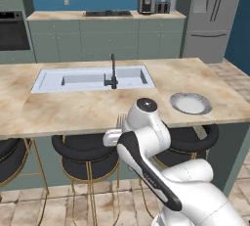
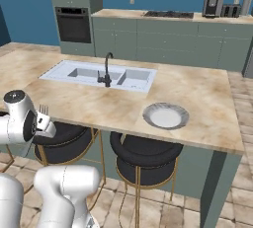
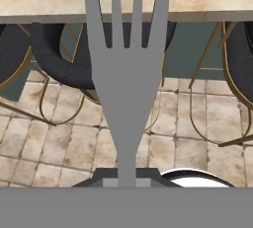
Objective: Take the fork and place it on the left side of the plate. Then take the spoon and place it on the right side of the plate. Make sure they're directly next to the plate.
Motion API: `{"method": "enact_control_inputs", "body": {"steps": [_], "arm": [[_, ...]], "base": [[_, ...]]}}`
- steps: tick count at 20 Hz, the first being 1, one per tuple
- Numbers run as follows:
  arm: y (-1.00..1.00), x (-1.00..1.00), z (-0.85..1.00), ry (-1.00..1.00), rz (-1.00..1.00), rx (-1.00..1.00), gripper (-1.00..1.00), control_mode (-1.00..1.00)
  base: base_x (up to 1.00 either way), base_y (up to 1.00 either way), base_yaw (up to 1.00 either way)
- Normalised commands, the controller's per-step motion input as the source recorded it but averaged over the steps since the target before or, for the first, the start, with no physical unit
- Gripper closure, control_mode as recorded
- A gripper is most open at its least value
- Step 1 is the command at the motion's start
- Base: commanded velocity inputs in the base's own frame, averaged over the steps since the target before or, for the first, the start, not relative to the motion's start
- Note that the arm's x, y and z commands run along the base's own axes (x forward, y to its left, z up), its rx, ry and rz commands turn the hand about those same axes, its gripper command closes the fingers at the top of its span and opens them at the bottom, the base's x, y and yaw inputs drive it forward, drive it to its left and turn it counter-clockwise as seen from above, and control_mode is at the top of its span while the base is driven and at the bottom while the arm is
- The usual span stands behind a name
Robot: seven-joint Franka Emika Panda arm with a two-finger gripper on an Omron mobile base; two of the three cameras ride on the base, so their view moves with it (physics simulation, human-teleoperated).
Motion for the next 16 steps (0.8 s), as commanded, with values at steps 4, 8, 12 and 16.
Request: {"method": "enact_control_inputs", "body": {"steps": [4, 8, 12, 16], "arm": [[0.00, 0.00, 0.00, 0.00, 0.00, 0.00, 1.00, 1.00], [0.00, 0.00, 0.00, 0.00, 0.00, 0.00, 1.00, 1.00], [0.00, 0.00, 0.00, 0.00, 0.00, 0.00, 1.00, 1.00], [0.00, 0.00, 0.00, 0.00, 0.00, 0.00, 1.00, 1.00]], "base": [[0.00, 0.00, 0.00], [0.00, 0.00, 0.00], [0.00, 0.00, 0.00], [0.00, 0.00, 0.00]]}}
